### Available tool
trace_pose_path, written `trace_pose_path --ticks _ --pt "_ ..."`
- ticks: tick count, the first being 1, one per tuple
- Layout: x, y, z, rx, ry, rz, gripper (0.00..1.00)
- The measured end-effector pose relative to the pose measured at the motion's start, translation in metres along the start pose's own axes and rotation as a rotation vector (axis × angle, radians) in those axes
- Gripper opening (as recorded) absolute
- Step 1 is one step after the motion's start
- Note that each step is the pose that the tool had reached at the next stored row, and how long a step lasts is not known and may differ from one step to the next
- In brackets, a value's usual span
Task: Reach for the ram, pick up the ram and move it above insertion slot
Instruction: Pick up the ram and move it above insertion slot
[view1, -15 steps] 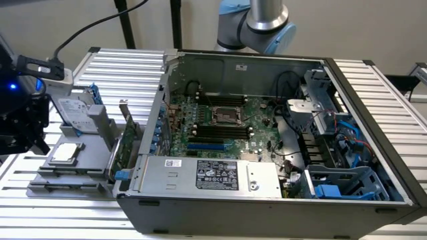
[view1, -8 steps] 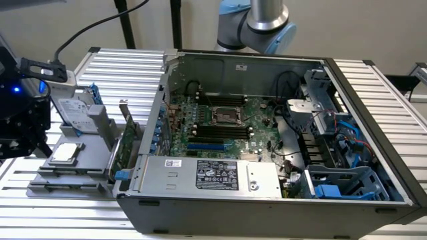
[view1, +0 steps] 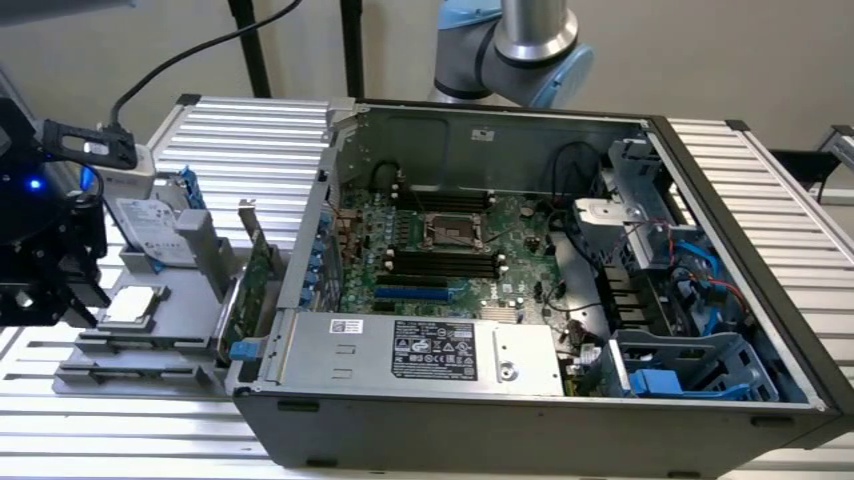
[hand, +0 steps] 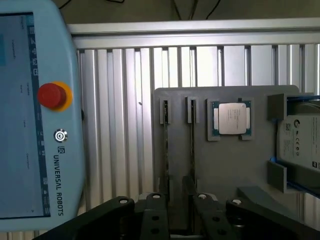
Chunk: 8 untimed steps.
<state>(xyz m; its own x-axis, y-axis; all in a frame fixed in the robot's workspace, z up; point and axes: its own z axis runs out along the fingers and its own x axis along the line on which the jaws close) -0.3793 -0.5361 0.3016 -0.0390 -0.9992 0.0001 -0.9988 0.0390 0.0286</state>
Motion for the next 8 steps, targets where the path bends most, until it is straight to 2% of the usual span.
trace_pose_path --ticks 1,2,8 --pt "0.0 0.0 0.0 0.0 0.0 0.0 0.3" --pt "0.0 0.0 0.0003 0.0 0.0 0.0 0.36" --pt "0.003 -0.0005 0.0105 0.0 0.0 -0.002 0.36"
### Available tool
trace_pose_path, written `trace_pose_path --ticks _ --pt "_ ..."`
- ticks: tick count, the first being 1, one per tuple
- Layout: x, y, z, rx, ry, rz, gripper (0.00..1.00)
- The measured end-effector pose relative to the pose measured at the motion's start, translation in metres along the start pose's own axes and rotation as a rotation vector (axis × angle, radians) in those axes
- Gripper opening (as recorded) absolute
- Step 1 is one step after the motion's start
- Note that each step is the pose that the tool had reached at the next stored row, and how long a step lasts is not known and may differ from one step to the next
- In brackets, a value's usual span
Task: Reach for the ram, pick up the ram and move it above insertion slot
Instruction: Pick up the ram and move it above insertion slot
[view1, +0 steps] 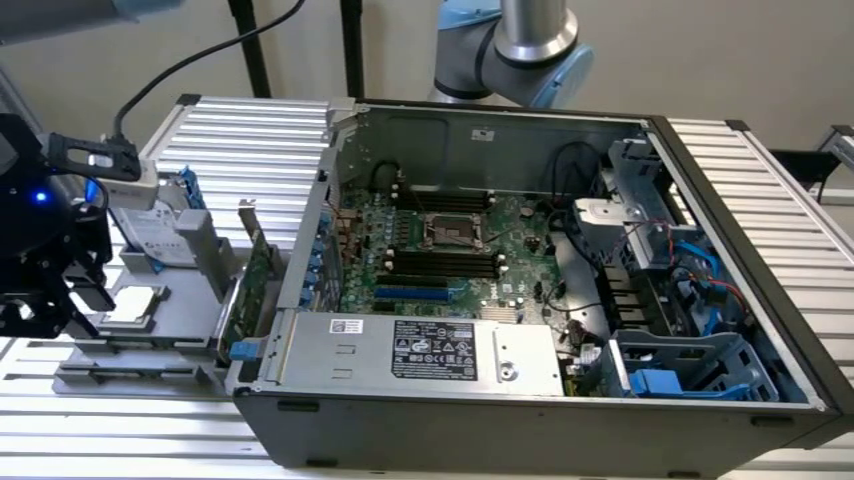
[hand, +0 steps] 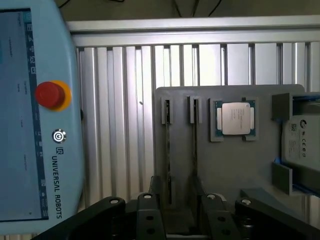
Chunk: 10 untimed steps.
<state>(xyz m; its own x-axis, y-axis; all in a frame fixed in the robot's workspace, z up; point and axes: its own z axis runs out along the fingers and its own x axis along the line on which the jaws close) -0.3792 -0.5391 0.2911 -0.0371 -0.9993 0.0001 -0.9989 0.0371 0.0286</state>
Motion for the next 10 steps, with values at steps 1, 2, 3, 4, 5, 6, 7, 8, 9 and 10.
trace_pose_path --ticks 1,2,3,4,5,6,7,8,9,10 --pt "0.001 -0.0001 0.0018 0.0 0.0 -0.001 0.36" --pt "0.001 -0.0002 0.0037 0.0 0.0001 -0.003 0.36" --pt "0.002 -0.0003 0.0055 0.0 0.0002 -0.005 0.36" --pt "0.002 -0.0005 0.0073 -0.0001 0.0003 -0.008 0.36" --pt "0.003 -0.0007 0.0091 -0.0001 0.0004 -0.012 0.36" --pt "0.003 -0.0009 0.0109 0.0 0.0004 -0.015 0.36" --pt "0.004 -0.0011 0.0128 0.0 0.0005 -0.018 0.36" --pt "0.004 -0.0015 0.0145 0.0 0.0007 -0.021 0.36" --pt "0.005 -0.0019 0.0163 -0.0001 0.0007 -0.024 0.36" --pt "0.005 -0.0024 0.0183 0.0 0.0008 -0.027 0.36"
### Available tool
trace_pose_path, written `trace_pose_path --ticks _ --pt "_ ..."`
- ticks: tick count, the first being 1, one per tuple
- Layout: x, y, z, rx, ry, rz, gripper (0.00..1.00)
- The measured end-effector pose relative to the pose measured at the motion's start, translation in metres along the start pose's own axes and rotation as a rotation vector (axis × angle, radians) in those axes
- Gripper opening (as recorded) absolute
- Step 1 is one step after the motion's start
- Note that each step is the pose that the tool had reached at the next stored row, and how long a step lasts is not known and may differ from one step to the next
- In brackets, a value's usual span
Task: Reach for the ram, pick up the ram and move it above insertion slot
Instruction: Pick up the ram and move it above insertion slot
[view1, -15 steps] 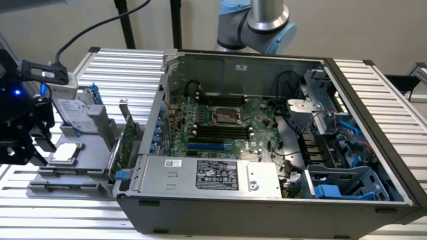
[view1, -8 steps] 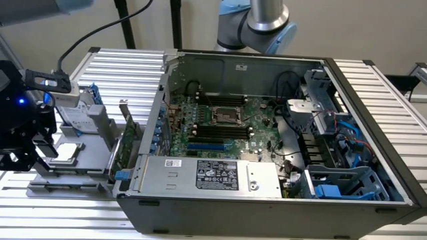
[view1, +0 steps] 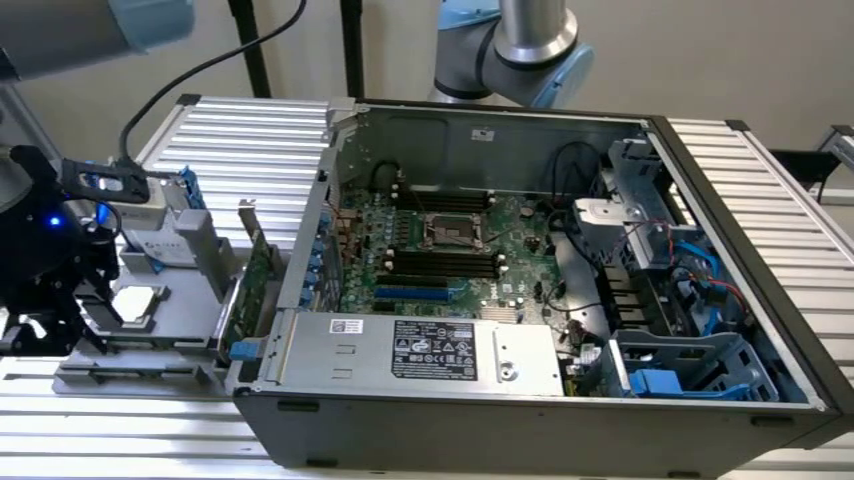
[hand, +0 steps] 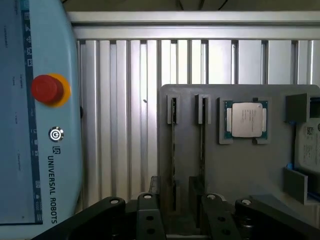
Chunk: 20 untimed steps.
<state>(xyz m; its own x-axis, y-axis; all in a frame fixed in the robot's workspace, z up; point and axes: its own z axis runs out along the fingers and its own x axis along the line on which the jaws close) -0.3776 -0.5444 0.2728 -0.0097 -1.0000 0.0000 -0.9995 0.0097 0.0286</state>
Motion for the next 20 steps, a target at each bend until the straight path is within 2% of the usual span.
trace_pose_path --ticks 10,20 --pt "0.003 -0.0063 0.0179 0.0 0.0008 -0.027 0.36" --pt "0.003 -0.0071 0.0361 0.0001 0.0014 -0.047 0.36"
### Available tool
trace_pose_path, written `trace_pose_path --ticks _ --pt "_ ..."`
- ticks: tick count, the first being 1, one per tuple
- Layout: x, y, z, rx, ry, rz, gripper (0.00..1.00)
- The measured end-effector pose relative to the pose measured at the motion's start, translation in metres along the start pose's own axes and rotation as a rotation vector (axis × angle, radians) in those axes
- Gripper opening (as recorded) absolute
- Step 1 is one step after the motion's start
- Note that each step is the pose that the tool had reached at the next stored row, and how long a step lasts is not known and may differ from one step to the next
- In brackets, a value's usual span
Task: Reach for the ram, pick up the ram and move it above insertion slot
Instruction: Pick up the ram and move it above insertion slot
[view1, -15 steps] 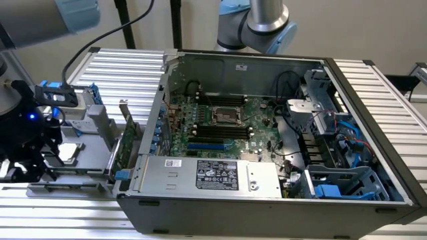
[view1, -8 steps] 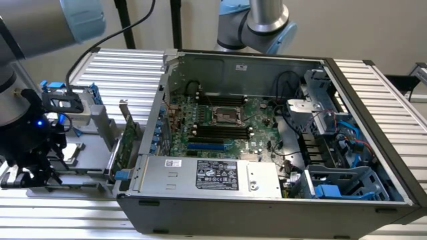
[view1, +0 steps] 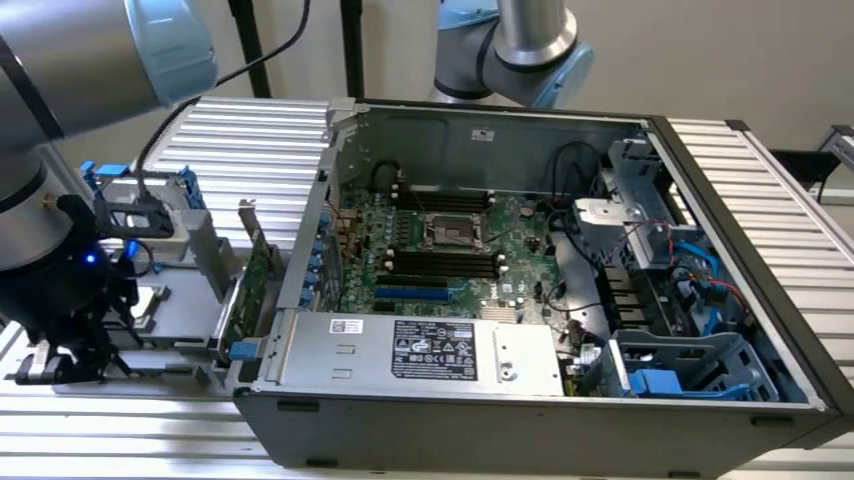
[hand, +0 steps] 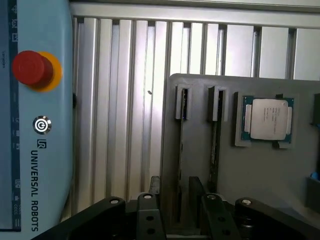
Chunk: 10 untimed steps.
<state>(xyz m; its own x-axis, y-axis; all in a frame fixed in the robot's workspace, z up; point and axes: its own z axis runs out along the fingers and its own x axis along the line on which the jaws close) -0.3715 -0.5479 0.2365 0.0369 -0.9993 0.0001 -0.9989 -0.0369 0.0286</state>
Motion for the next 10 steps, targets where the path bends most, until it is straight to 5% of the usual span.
trace_pose_path --ticks 10 --pt "-0.007 0.0074 0.0184 0.0013 0.0 0.0 0.36"
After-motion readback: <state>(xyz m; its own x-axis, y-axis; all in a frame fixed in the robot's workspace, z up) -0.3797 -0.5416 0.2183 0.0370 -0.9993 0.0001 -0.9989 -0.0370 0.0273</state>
